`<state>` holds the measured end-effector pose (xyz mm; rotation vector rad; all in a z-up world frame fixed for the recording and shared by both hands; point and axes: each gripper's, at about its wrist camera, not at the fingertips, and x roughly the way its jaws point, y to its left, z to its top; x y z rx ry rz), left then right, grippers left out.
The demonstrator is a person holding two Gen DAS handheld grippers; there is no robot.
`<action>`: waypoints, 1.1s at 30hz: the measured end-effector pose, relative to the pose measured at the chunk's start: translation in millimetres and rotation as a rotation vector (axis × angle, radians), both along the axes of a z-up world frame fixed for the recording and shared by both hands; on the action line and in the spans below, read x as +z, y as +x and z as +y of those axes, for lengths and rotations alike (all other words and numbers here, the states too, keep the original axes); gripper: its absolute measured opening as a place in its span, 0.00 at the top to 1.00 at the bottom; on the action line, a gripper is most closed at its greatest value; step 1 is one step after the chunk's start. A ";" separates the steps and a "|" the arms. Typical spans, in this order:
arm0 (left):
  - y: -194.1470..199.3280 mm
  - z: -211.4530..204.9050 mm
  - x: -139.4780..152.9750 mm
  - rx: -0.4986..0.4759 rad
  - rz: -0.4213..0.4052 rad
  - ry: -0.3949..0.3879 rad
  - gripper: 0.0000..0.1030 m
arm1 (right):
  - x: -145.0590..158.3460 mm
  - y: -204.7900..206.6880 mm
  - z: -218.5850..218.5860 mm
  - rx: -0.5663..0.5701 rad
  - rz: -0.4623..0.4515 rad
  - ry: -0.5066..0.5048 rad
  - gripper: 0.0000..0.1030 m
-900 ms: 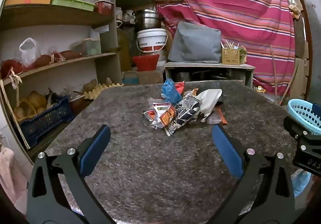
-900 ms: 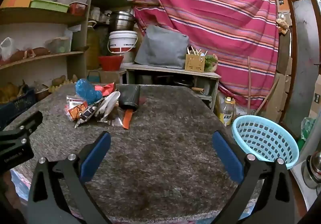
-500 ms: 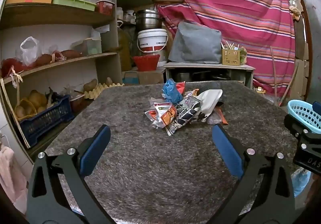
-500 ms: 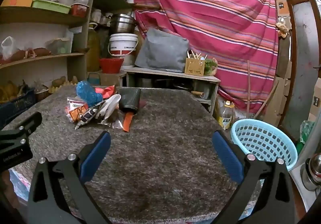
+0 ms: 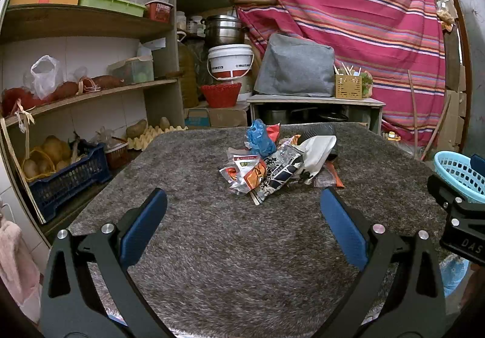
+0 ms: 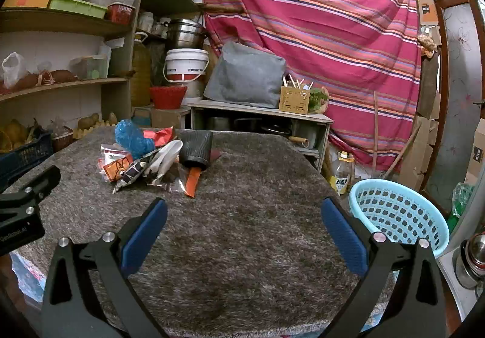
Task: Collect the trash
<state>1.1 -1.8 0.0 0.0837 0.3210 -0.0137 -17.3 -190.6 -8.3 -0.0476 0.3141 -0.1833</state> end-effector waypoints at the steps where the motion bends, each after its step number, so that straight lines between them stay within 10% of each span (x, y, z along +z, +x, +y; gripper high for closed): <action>1: 0.2 -0.9 -0.1 -0.001 0.000 0.001 0.05 | -0.1 -0.2 -0.2 0.001 0.001 0.001 0.04; 33: -6.2 3.2 2.5 0.000 0.003 -0.007 0.05 | -2.2 -0.8 -2.2 -0.009 0.004 -0.002 0.04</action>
